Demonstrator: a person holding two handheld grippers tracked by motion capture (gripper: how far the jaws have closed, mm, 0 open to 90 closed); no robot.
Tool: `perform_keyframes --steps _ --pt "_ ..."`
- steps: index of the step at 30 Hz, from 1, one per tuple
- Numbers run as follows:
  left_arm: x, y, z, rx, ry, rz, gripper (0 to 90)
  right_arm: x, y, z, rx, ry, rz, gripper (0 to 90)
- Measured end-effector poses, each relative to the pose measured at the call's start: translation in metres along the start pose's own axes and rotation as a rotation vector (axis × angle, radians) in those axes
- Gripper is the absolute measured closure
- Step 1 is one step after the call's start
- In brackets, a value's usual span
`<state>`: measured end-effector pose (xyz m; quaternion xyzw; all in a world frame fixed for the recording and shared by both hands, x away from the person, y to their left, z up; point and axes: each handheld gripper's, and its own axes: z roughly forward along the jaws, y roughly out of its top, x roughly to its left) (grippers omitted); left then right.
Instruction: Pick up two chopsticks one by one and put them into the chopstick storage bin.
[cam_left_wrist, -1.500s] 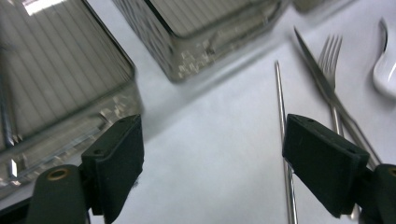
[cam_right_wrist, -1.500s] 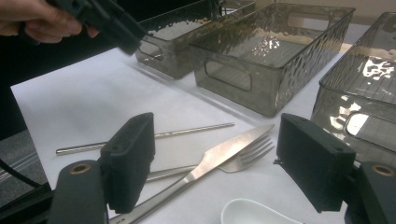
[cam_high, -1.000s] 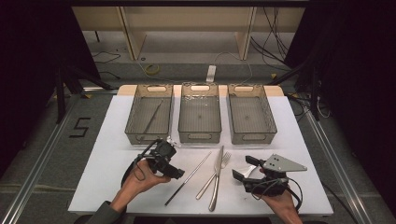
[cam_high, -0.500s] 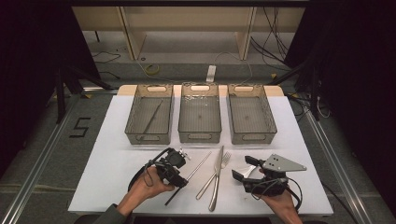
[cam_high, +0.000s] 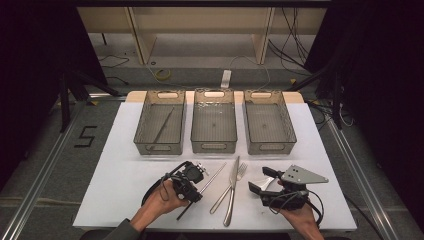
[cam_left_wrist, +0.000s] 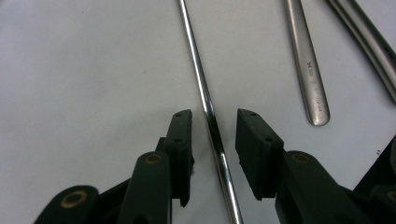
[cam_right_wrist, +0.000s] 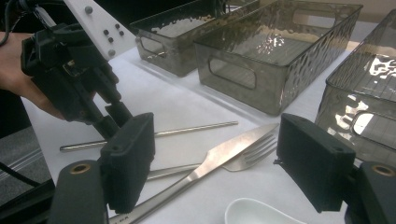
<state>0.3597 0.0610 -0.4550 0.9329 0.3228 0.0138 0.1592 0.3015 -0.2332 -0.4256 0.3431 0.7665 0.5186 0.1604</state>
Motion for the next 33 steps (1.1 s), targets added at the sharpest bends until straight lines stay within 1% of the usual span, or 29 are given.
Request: perform_keyframes --steps 2,5,8,11,14,16,20,26,27,31,33 --pt "-0.0011 0.0010 0.0011 0.001 0.004 0.002 67.9 0.0002 0.0000 0.0003 0.000 0.001 -0.001 28.8" --pt "-0.0032 0.0021 0.0040 0.008 -0.006 0.007 70.0 0.0001 -0.0001 0.0006 0.001 0.000 0.000 28.8" --pt "-0.0040 0.0022 0.0069 0.017 -0.001 0.009 72.2 0.0000 0.0003 -0.0004 -0.003 -0.002 0.000 28.8" --pt "-0.0045 0.0027 0.0072 0.021 0.013 0.015 75.1 -0.0003 0.0001 0.0000 0.001 -0.001 0.000 28.8" --pt "-0.0048 0.0033 0.0073 0.027 0.022 0.032 77.3 0.0006 0.0002 0.0003 -0.002 0.001 -0.005 28.8" --pt "-0.0043 0.0043 0.0074 0.033 0.020 0.029 77.8 0.0003 0.0000 0.0006 0.001 0.001 -0.004 28.8" --pt "-0.0052 0.0042 0.0076 0.032 0.029 0.030 79.1 0.0005 0.0002 0.0004 0.000 0.001 -0.005 28.8" --pt "-0.0023 0.0024 0.0078 0.016 0.021 -0.002 83.5 0.0006 -0.0002 0.0006 0.005 -0.005 -0.005 28.9" --pt "-0.0019 0.0021 0.0077 0.018 0.021 0.005 84.3 0.0008 -0.0003 0.0007 0.004 -0.003 -0.007 28.9" --pt "-0.0025 0.0015 0.0075 0.012 0.024 0.004 84.6 0.0008 0.0003 0.0000 0.003 -0.003 -0.009 29.0" --pt "-0.0011 0.0014 0.0072 0.012 0.018 0.004 84.6 0.0007 0.0002 0.0000 0.004 -0.002 -0.009 29.0"
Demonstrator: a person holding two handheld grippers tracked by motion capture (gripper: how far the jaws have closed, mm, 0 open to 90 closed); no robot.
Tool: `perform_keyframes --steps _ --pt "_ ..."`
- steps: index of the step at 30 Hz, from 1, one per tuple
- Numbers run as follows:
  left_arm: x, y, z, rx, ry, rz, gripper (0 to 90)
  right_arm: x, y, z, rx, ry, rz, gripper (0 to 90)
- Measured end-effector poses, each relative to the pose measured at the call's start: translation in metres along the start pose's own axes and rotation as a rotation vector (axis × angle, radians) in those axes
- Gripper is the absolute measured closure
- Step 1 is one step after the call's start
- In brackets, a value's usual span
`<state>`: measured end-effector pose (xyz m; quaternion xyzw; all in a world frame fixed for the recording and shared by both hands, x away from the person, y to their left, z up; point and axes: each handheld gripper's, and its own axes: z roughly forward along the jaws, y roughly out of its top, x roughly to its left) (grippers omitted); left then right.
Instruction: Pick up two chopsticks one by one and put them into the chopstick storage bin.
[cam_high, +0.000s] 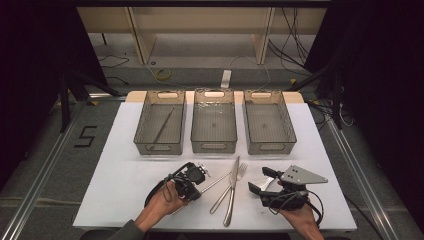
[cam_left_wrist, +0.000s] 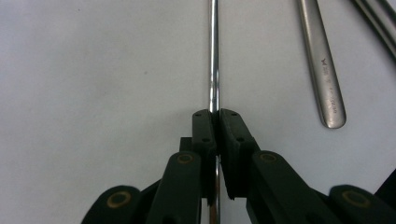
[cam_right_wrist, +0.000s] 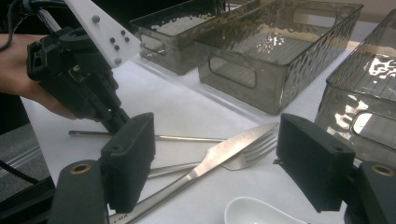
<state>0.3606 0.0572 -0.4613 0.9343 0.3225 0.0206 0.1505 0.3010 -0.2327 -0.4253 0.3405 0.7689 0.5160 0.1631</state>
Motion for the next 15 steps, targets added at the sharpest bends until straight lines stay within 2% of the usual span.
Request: perform_keyframes --steps 2,5,8,10,12,15 --pt "0.001 -0.001 0.000 -0.007 -0.011 -0.007 84.7 0.000 0.000 0.000 -0.004 0.001 0.003 29.0" --pt "0.000 -0.001 -0.001 -0.016 0.006 -0.001 84.8 0.000 0.000 0.000 -0.002 0.001 0.002 29.0" --pt "0.004 -0.002 -0.003 -0.030 0.002 -0.007 84.8 -0.001 0.000 0.000 -0.005 0.004 0.003 29.0" --pt "0.006 -0.003 -0.007 -0.046 -0.011 -0.005 84.8 0.000 0.000 -0.001 -0.002 0.001 0.003 29.0" --pt "0.008 -0.003 -0.013 -0.057 0.001 -0.002 84.9 -0.001 0.001 -0.001 -0.006 0.001 0.004 29.0" --pt "0.014 -0.005 -0.020 -0.073 0.003 -0.023 84.8 -0.001 0.000 -0.001 -0.003 0.000 0.005 29.0"
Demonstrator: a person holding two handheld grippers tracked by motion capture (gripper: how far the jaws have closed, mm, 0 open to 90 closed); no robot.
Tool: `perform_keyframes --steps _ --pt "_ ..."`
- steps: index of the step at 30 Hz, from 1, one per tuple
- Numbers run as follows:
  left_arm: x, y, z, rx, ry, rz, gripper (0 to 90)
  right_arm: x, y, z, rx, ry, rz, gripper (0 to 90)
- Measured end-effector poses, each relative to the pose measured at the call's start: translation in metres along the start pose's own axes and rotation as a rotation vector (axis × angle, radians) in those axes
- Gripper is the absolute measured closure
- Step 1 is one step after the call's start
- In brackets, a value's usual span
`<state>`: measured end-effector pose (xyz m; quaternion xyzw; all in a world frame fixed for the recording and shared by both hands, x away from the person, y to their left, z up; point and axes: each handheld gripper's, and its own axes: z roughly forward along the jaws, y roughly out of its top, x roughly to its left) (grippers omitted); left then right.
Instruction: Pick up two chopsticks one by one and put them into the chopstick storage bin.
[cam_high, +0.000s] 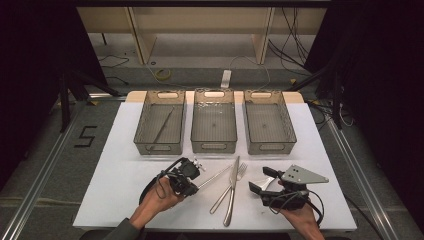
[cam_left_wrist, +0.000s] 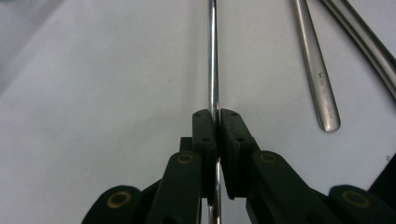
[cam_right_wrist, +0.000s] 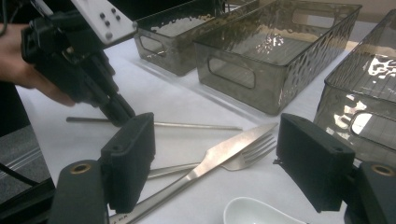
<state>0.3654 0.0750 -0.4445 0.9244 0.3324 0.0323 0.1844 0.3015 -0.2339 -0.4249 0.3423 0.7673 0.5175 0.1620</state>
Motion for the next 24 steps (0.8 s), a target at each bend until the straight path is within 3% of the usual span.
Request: perform_keyframes --steps 7,15,24 --pt "0.006 -0.001 -0.019 -0.046 -0.014 -0.016 84.9 0.000 0.000 0.000 -0.003 0.001 0.002 29.0" --pt "0.011 0.001 -0.044 -0.137 -0.007 -0.030 84.8 0.000 0.000 0.000 0.002 -0.001 0.002 29.0" --pt "0.040 -0.001 -0.082 -0.245 0.030 -0.093 84.9 -0.001 0.000 0.000 -0.002 -0.001 0.008 29.0"
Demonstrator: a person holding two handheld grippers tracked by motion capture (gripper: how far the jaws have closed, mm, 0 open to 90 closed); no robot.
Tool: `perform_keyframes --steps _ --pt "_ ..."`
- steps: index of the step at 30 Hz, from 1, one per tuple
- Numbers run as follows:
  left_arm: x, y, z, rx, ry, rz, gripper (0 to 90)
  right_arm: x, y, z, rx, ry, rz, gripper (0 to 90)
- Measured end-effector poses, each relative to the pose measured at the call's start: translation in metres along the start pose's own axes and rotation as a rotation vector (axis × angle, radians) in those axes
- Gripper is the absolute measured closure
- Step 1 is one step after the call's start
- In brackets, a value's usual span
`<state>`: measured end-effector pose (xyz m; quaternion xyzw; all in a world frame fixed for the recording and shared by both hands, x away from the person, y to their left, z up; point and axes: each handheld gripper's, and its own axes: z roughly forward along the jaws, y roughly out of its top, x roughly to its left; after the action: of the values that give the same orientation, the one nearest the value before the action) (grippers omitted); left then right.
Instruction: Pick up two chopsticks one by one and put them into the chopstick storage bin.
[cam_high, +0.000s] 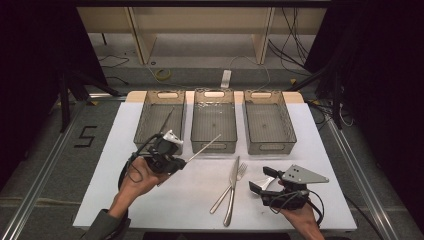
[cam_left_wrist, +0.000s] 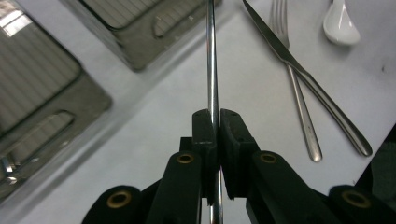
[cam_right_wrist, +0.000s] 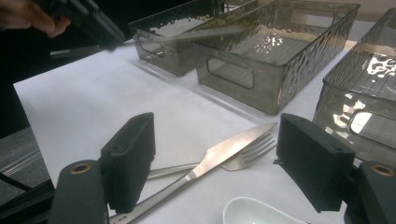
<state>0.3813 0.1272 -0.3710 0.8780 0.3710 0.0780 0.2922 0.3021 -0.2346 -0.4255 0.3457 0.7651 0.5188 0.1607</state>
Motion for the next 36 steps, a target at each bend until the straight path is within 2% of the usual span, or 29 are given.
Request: perform_keyframes --steps 4,9,12,15,20,29,36 --pt "0.016 0.004 -0.008 -0.037 0.034 -0.029 84.9 -0.001 0.000 0.000 0.003 -0.005 0.003 29.0" --pt "0.038 0.009 -0.013 -0.087 0.066 -0.086 84.8 -0.001 -0.001 0.000 0.002 -0.006 0.004 29.0" --pt "0.053 0.011 -0.012 -0.111 0.065 -0.125 84.9 -0.002 -0.001 0.000 0.003 -0.004 0.005 29.0" --pt "0.066 0.012 -0.010 -0.123 0.071 -0.166 84.8 -0.002 -0.001 0.000 0.000 -0.004 0.007 29.0" --pt "0.082 0.014 -0.010 -0.140 0.094 -0.205 84.8 -0.002 -0.001 0.000 -0.001 -0.004 0.008 29.0" --pt "0.108 0.019 -0.010 -0.169 0.120 -0.263 84.8 -0.002 -0.001 0.000 0.001 -0.003 0.008 29.0" --pt "0.129 0.022 -0.009 -0.191 0.156 -0.312 84.8 -0.002 -0.001 0.000 0.000 -0.003 0.011 29.0"
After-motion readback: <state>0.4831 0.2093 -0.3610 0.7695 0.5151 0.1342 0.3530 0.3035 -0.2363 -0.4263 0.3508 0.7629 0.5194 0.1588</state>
